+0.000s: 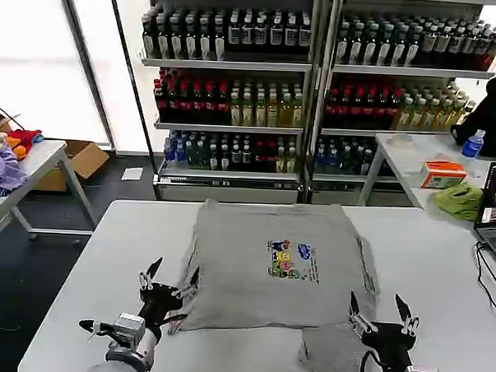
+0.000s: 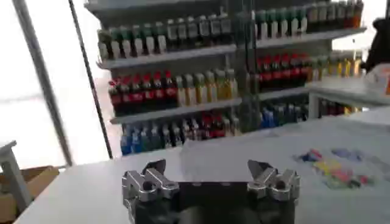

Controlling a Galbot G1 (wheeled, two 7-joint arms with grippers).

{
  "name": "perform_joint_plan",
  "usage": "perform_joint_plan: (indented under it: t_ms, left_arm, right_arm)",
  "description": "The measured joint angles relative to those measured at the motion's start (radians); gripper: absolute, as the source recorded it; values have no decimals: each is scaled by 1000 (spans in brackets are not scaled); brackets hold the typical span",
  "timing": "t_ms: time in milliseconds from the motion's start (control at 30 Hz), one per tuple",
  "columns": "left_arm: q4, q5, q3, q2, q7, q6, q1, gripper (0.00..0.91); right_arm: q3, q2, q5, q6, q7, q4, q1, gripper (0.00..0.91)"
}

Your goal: Fold and organize the clothes.

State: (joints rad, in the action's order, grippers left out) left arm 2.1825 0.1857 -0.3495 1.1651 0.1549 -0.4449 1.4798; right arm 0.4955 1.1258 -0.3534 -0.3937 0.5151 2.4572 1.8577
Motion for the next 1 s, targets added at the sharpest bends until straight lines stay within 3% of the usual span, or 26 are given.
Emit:
perform_joint_plan:
  t_ms: [367,1000]
  left_arm:
    - [-23,38,12,-101,-17,-70,41,907]
    - [-15,87,19,-126,-22,-105,92,907]
  right_arm:
    - [-5,-51,-78,-19,71,1,105,907]
    - [-83,-26,-123,4,78,-76,122,907]
